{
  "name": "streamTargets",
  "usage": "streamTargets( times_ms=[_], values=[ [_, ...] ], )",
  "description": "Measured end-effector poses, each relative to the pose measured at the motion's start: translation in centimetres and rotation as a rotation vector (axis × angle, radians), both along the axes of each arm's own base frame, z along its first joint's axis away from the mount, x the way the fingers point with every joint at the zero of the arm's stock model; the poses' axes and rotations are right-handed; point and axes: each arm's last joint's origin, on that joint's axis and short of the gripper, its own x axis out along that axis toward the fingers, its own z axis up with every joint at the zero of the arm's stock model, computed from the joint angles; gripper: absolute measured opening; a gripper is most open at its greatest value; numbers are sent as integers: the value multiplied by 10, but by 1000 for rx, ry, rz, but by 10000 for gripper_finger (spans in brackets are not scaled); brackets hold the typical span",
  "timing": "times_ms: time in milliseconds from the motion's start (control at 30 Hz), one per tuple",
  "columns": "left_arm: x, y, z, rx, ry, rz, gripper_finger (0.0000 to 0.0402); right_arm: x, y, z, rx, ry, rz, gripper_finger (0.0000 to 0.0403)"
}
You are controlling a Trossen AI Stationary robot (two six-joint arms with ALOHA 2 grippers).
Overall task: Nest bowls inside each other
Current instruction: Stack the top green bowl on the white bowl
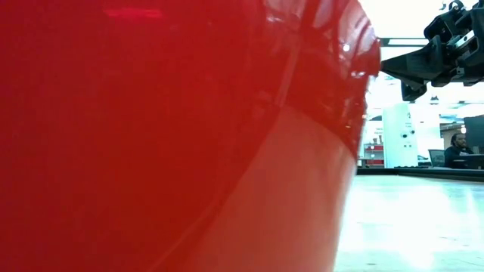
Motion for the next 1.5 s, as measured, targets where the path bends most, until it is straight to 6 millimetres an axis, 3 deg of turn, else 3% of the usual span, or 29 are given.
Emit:
streamTargets(
  times_ms=[467, 1500],
  values=[
    [-6, -26, 28, 51, -35, -22, 4, 0, 0, 0, 0, 0, 0, 34],
    [-5, -105, 65, 109, -21, -167, 4, 0, 0, 0, 0, 0, 0, 34]
  ],
)
